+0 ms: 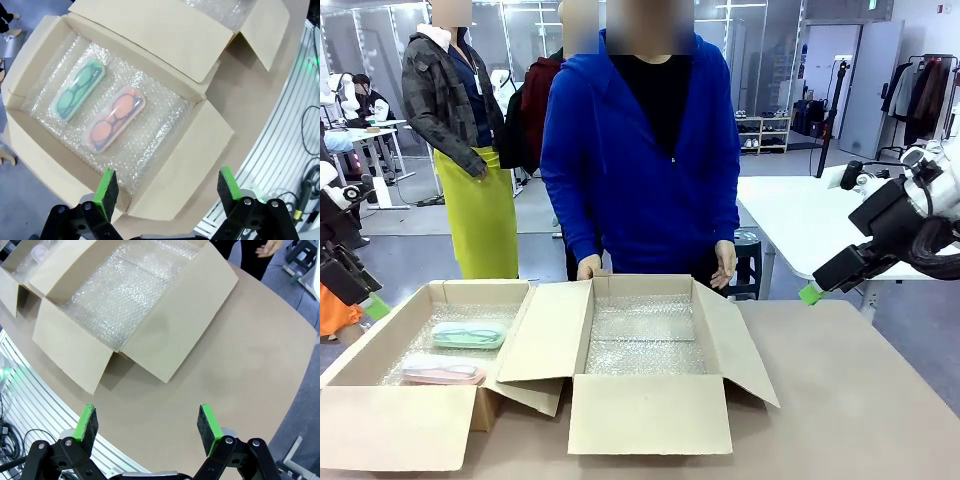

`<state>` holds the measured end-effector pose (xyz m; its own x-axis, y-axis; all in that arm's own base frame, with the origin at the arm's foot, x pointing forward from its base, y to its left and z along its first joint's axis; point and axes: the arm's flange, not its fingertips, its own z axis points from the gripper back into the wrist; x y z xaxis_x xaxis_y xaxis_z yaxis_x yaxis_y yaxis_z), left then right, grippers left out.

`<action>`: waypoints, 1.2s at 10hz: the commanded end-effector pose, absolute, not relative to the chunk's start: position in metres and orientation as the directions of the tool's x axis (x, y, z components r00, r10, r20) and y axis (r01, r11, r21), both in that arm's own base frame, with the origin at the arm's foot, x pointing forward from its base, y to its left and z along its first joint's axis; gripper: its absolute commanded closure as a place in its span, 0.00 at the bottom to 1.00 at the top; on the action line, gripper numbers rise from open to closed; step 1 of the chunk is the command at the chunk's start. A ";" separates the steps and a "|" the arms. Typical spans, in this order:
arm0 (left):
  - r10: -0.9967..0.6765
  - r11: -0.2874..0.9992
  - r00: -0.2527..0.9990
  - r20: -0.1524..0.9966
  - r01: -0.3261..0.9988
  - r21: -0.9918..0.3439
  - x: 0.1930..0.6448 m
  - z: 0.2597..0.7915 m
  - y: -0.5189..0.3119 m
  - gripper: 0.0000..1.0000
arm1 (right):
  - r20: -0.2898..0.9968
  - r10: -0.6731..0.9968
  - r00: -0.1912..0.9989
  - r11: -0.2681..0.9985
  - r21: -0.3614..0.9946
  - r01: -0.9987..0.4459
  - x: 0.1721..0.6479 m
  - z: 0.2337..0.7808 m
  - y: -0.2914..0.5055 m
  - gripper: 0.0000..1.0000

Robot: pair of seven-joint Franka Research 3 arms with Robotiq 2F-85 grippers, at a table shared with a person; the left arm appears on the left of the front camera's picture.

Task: Pack the glasses set securely to prepare it for shipping.
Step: Position the Package Box on the left side of the table.

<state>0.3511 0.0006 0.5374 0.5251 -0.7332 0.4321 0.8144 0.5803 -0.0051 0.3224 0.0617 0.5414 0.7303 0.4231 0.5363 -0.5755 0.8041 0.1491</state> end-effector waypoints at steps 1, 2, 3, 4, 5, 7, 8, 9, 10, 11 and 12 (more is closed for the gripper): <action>-0.731 0.595 0.538 0.419 0.804 0.007 0.353 0.542 0.001 0.00 | 0.546 0.419 0.725 0.805 0.146 -0.575 0.323 0.543 0.062 0.00; -0.731 0.595 0.538 0.419 0.804 0.007 0.353 0.542 0.001 0.00 | 0.546 0.419 0.725 0.805 0.146 -0.575 0.323 0.543 0.062 0.00; -0.731 0.595 0.538 0.419 0.804 0.007 0.353 0.542 0.001 0.00 | 0.546 0.419 0.725 0.805 0.146 -0.575 0.323 0.543 0.062 0.00; -0.731 0.595 0.538 0.419 0.804 0.007 0.353 0.542 0.001 0.00 | 0.546 0.419 0.725 0.805 0.146 -0.575 0.323 0.543 0.062 0.00; -0.731 0.595 0.538 0.419 0.804 0.007 0.353 0.542 0.001 0.00 | 0.546 0.419 0.725 0.805 0.146 -0.575 0.323 0.543 0.062 0.00; -0.731 0.595 0.538 0.419 0.804 0.007 0.353 0.542 0.001 0.00 | 0.546 0.419 0.725 0.805 0.146 -0.575 0.323 0.543 0.062 0.00; -0.731 0.595 0.538 0.419 0.804 0.007 0.353 0.542 0.001 0.00 | 0.546 0.419 0.725 0.805 0.146 -0.575 0.323 0.543 0.062 0.00; -0.731 0.595 0.538 0.419 0.804 0.007 0.353 0.542 0.001 0.00 | 0.546 0.419 0.725 0.805 0.146 -0.575 0.323 0.543 0.062 0.00; -0.731 0.595 0.538 0.419 0.804 0.007 0.353 0.542 0.001 0.00 | 0.546 0.419 0.725 0.805 0.146 -0.575 0.323 0.543 0.062 0.00; -0.731 0.595 0.538 0.419 0.804 0.007 0.353 0.542 0.001 0.00 | 0.546 0.419 0.725 0.805 0.146 -0.575 0.323 0.543 0.062 0.00; -0.731 0.595 0.538 0.419 0.804 0.007 0.353 0.542 0.001 0.00 | 0.546 0.419 0.725 0.805 0.146 -0.575 0.323 0.543 0.062 0.00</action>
